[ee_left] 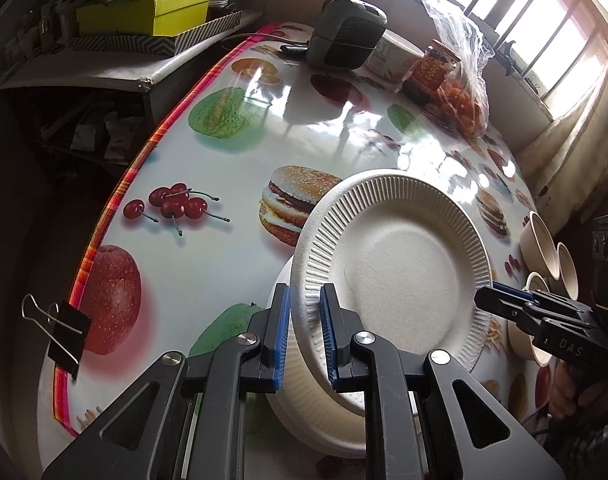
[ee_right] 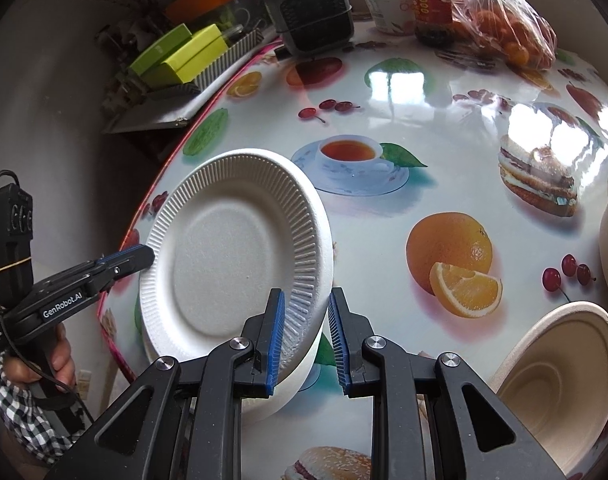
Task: Organize plates and bowls
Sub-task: 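Lower the white paper plate with both grippers onto the plate stack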
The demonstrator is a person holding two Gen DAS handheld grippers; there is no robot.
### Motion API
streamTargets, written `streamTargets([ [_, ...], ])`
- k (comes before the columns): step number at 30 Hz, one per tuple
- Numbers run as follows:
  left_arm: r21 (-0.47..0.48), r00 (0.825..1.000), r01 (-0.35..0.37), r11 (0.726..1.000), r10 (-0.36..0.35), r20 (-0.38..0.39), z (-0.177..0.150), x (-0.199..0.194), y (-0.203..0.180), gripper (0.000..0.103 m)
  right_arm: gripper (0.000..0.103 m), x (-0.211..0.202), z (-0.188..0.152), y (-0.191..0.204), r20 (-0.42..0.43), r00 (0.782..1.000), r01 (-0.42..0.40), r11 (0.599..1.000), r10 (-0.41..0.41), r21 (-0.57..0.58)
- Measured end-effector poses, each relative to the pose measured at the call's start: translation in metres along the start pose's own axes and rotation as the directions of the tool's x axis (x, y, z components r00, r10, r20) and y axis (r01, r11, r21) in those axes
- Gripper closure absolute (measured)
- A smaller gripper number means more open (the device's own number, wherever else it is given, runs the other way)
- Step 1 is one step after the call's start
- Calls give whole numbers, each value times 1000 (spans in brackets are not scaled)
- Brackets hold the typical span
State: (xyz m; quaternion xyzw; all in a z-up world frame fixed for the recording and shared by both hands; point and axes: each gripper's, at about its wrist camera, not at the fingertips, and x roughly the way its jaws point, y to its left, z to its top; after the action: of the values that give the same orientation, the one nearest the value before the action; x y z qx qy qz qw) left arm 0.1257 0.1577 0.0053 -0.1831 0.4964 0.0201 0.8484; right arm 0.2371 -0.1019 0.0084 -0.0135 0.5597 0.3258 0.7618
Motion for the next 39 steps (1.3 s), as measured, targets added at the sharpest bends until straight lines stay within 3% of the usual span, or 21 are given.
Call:
streamTargets([
  [39,-14,1000,-12,1000,12,-20,-29,-6,12,87,81,12,-20,14,-33,999,0,1000,0,-24],
])
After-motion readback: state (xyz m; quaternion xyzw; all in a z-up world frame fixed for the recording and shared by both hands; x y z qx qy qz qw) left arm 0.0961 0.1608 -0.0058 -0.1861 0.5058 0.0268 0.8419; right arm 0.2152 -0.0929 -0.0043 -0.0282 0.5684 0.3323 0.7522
